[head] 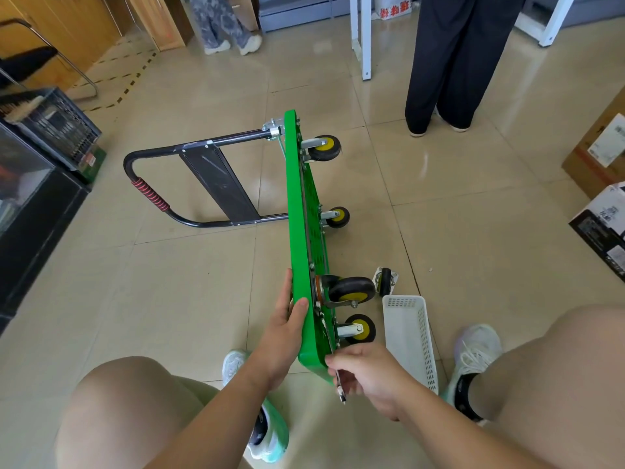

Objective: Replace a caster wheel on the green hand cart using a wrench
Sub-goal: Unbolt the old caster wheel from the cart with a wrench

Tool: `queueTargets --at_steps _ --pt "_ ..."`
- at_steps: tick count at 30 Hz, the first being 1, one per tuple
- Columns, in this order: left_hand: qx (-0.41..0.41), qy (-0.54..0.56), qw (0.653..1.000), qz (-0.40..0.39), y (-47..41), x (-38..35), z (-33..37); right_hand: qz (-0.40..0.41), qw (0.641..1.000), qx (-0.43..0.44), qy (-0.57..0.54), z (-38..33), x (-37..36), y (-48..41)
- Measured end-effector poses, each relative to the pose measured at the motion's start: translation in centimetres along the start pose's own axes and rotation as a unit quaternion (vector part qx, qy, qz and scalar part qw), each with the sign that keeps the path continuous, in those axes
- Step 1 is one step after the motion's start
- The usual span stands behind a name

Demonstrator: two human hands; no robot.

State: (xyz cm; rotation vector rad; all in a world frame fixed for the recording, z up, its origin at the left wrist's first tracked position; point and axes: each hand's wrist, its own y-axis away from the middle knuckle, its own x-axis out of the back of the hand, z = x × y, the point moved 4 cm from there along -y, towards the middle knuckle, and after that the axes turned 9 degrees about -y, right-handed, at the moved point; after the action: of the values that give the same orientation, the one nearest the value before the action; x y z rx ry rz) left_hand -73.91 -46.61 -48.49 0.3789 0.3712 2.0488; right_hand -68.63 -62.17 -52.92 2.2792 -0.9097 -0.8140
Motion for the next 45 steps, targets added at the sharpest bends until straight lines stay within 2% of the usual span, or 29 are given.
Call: queueTargets --at_steps 3,7,10,15,20,30,45 --pt "-0.005 -0.006 1.0 -0.001 0.0 0.0 0.0 -0.016 0.999 -0.005 -0.041 0.0 -0.4 -0.1" --pt "-0.005 -0.009 1.0 0.0 -0.1 0.1 -0.1 -0.021 0.999 0.001 -0.035 0.1 -0.9 -0.3" --pt "-0.004 -0.015 1.0 0.002 -0.1 0.1 0.0 -0.021 1.0 0.006 -0.003 0.2 -0.7 -0.5" --pt "0.002 -0.012 1.0 -0.002 0.1 0.0 0.2 -0.002 0.994 0.0 0.11 0.9 0.3 -1.3" --pt "0.007 -0.004 1.0 -0.007 0.3 0.0 0.4 0.005 0.991 0.0 0.135 1.2 0.6 -2.2" --pt "0.0 -0.004 1.0 -0.007 0.1 0.1 0.1 0.038 0.965 0.048 0.254 1.5 0.9 -4.2" --pt "0.0 -0.009 1.0 -0.002 0.2 -0.1 0.3 0.036 0.96 0.023 0.275 0.5 1.5 -1.2"
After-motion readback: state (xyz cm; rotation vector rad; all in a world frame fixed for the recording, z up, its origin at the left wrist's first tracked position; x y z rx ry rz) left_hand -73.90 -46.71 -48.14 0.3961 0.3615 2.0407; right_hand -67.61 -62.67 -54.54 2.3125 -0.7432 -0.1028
